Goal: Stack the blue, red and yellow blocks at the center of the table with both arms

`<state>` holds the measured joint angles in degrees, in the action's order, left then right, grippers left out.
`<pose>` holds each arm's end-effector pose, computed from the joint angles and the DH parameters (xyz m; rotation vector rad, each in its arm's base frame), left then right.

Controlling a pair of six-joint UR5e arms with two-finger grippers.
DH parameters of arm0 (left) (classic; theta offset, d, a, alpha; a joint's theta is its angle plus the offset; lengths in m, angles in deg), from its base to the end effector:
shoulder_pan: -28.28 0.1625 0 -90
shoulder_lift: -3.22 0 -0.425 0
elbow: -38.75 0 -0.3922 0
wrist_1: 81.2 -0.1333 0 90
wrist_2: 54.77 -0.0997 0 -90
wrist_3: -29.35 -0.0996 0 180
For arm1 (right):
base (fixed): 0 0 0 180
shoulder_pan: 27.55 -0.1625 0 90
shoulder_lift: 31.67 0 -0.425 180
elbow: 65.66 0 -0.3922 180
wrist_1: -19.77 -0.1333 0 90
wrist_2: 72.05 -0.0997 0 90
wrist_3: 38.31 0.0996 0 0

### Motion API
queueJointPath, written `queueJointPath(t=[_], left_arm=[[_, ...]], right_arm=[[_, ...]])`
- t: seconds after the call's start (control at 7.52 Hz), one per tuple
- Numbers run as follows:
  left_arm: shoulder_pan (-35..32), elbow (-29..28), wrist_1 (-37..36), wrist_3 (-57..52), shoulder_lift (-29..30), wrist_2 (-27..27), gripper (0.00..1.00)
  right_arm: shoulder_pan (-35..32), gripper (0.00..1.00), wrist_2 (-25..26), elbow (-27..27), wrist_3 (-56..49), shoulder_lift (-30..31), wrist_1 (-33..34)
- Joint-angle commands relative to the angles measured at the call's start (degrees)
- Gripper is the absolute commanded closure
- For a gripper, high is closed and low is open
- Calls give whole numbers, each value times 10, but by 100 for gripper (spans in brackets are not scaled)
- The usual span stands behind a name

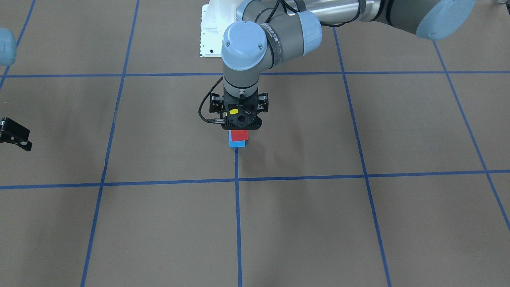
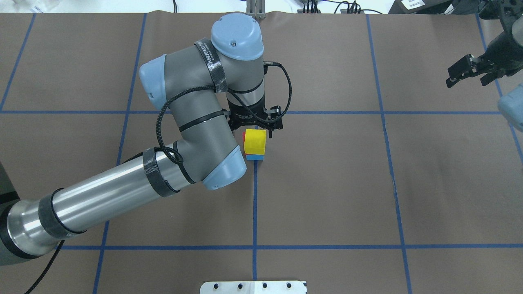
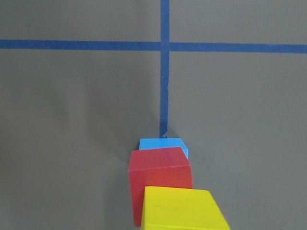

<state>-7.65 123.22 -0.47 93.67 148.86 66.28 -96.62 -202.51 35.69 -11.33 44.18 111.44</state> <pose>0.5459 -0.4968 0.1008 -0.0893 0.8611 0.0255 -0.1430 -0.5660 0.4348 0.0815 -0.7969 -0.0469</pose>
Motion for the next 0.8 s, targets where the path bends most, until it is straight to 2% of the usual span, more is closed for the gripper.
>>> queueJointPath(t=[0.0,0.13,0.27,0.53,0.67], left_arm=[[-51,110,-12,-10,-76,0,0],[-96,159,-11,-64,-135,1,0],[-140,169,-10,-156,-172,2,0],[-262,170,23,-370,-299,9,0],[-343,122,47,-502,-345,85,0]], right_arm=[[-3,0,-12,2,0,1,0],[-9,0,-21,6,1,9,-2],[-10,0,-25,10,1,13,-4],[-19,0,-22,3,-8,14,-9],[7,0,-9,2,0,6,-5]])
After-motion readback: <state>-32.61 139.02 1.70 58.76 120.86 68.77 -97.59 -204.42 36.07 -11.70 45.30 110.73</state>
